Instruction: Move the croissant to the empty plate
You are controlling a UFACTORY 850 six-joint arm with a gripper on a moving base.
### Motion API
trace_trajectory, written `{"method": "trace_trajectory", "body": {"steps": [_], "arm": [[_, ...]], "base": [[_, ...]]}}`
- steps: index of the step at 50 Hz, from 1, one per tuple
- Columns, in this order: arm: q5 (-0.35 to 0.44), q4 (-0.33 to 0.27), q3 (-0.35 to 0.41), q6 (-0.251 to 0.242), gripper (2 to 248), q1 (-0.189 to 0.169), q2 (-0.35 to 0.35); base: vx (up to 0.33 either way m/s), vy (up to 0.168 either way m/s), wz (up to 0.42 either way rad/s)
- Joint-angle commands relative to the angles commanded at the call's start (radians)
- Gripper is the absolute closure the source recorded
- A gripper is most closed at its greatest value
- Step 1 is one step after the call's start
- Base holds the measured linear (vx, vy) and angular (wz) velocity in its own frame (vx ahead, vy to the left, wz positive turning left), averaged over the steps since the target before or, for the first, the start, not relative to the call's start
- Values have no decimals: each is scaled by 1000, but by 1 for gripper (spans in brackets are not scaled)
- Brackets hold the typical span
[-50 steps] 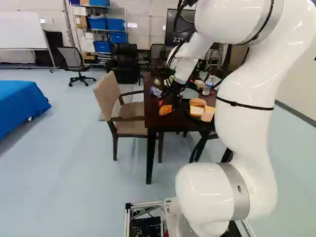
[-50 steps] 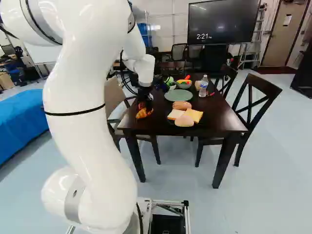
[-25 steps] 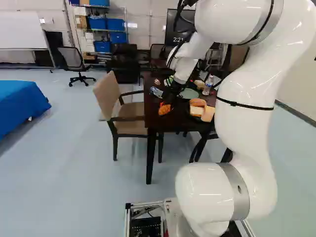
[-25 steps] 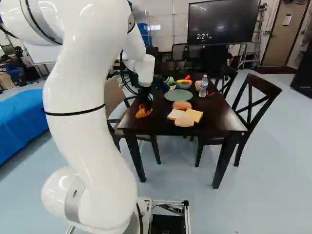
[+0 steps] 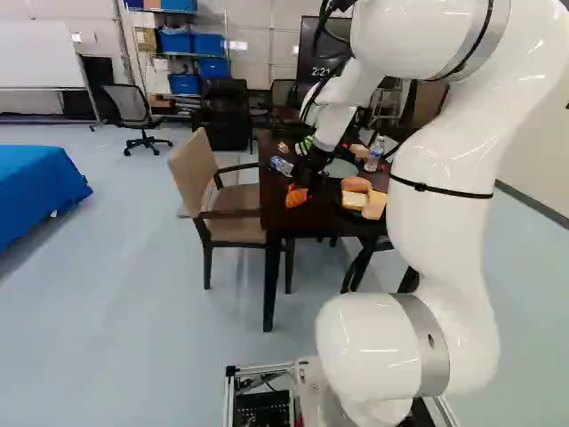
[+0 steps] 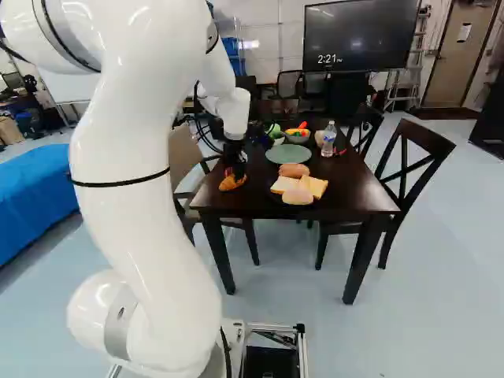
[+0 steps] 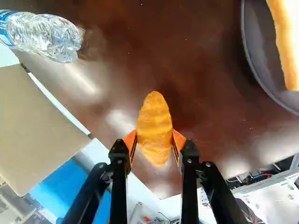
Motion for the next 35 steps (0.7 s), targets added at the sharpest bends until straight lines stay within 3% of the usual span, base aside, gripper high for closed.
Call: {"method": "trace_trajectory", "body": {"steps": [35], "arm": [[0,0,14,0,131,-13,98]], "base": [[0,0,0]]}}
